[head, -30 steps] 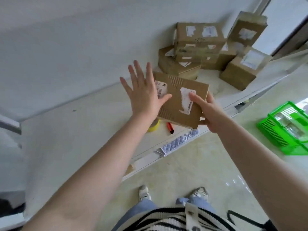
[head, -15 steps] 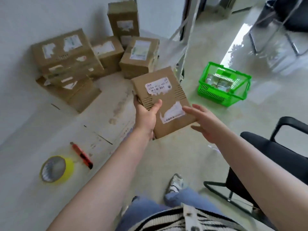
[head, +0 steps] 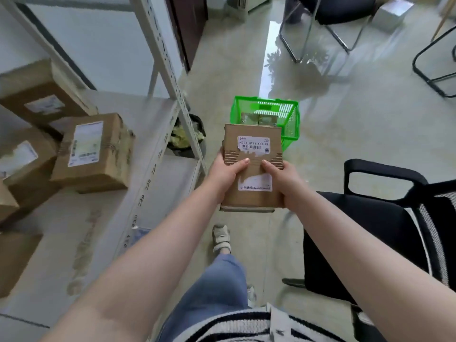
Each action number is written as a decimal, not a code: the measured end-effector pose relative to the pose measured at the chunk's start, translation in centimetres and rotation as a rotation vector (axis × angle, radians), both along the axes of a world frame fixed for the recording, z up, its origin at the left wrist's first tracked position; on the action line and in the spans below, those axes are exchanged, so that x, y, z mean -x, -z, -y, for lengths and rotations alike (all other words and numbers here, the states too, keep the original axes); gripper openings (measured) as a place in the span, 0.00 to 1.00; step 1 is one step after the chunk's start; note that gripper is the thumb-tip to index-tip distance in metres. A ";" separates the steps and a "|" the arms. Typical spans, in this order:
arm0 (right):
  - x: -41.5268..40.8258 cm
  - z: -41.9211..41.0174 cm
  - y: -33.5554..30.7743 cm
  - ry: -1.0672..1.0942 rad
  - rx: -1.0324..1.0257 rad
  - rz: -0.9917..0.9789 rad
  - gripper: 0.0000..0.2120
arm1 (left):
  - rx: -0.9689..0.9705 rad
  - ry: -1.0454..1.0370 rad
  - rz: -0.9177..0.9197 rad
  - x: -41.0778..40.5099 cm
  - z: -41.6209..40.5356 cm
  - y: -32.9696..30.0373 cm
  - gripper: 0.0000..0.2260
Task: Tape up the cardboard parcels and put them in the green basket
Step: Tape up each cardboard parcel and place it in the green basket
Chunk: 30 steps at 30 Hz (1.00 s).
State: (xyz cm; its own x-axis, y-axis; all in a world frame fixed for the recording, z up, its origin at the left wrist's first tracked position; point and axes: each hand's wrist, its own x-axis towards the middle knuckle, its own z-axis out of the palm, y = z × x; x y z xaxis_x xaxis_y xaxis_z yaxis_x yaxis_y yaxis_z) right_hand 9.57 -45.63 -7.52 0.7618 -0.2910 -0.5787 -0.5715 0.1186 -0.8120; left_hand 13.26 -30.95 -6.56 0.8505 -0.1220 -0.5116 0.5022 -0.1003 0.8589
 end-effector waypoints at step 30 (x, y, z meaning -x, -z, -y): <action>-51.8 20.0 12.7 0.052 0.164 -0.245 0.23 | -0.338 0.117 -0.196 -51.4 21.4 13.2 0.30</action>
State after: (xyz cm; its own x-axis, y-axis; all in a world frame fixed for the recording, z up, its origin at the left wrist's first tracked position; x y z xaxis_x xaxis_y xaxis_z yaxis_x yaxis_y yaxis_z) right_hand 61.41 -65.67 -20.18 0.5873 -0.4305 -0.6854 -0.7492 0.0311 -0.6616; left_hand 64.68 -52.35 -19.77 0.7233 -0.0093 -0.6905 0.6217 -0.4265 0.6569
